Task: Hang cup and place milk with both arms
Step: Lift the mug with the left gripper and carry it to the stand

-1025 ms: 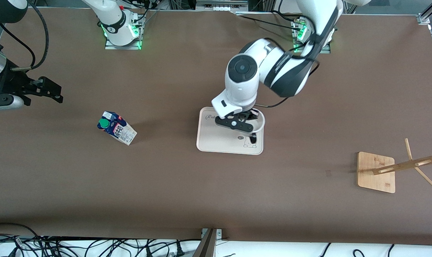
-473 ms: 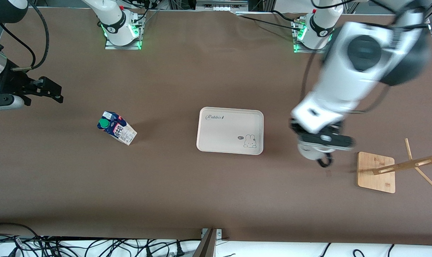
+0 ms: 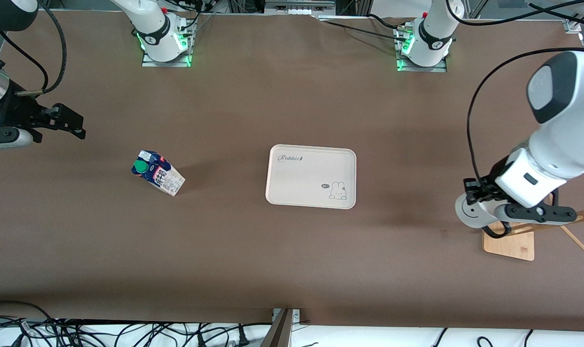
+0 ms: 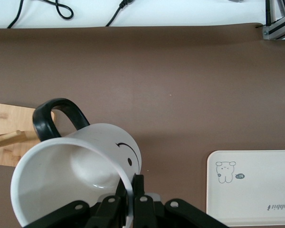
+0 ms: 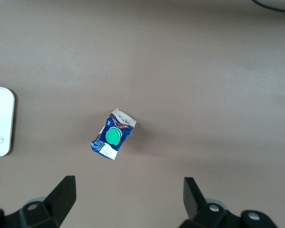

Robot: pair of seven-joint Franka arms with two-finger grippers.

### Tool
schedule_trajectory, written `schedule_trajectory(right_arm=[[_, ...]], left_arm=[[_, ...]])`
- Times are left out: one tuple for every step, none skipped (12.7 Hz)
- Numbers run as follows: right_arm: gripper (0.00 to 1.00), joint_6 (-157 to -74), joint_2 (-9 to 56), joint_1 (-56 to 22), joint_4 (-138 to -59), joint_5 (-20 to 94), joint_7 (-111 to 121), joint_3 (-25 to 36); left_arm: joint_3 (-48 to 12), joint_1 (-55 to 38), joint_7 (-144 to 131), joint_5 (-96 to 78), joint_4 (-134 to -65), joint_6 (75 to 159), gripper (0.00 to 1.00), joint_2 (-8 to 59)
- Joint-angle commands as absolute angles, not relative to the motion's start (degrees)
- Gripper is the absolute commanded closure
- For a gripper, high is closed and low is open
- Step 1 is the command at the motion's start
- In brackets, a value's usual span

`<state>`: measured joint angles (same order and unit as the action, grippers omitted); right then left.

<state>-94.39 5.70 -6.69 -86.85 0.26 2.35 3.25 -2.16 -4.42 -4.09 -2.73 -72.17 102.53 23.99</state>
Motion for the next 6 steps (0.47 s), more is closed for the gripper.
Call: schedule_trajectory(right_arm=[[0.0, -94.9, 5.3, -6.8, -87.4, -0.1, 2.4, 3.3], [0.0, -94.9, 5.3, -6.8, -87.4, -0.1, 2.4, 3.3], [0.0, -94.9, 5.3, -6.7, -87.4, -0.1, 2.4, 3.3], [0.0, -94.9, 5.3, -6.8, -87.4, -0.1, 2.4, 3.3], [0.0, -94.9, 5.3, -6.8, -87.4, -0.1, 2.4, 3.3], [0.0, -94.9, 5.3, -6.8, -87.4, -0.1, 2.4, 3.3]], left_arm=[[-2.4, -0.9, -0.7, -4.2, -70.9, 102.5, 1.0, 24.3], [-2.5, 1.1, 0.2, -4.2, -70.8, 102.5, 1.0, 24.3], [-2.5, 2.4, 2.4, -4.4, -70.8, 102.5, 1.0, 24.3], [-2.5, 3.6, 4.7, -5.5, -70.8, 102.5, 1.0, 24.3], [-2.5, 5.2, 6.2, -6.8, -70.8, 102.5, 1.0, 24.4], [-2.5, 5.9, 7.4, -7.3, -70.8, 102.4, 1.0, 24.3]])
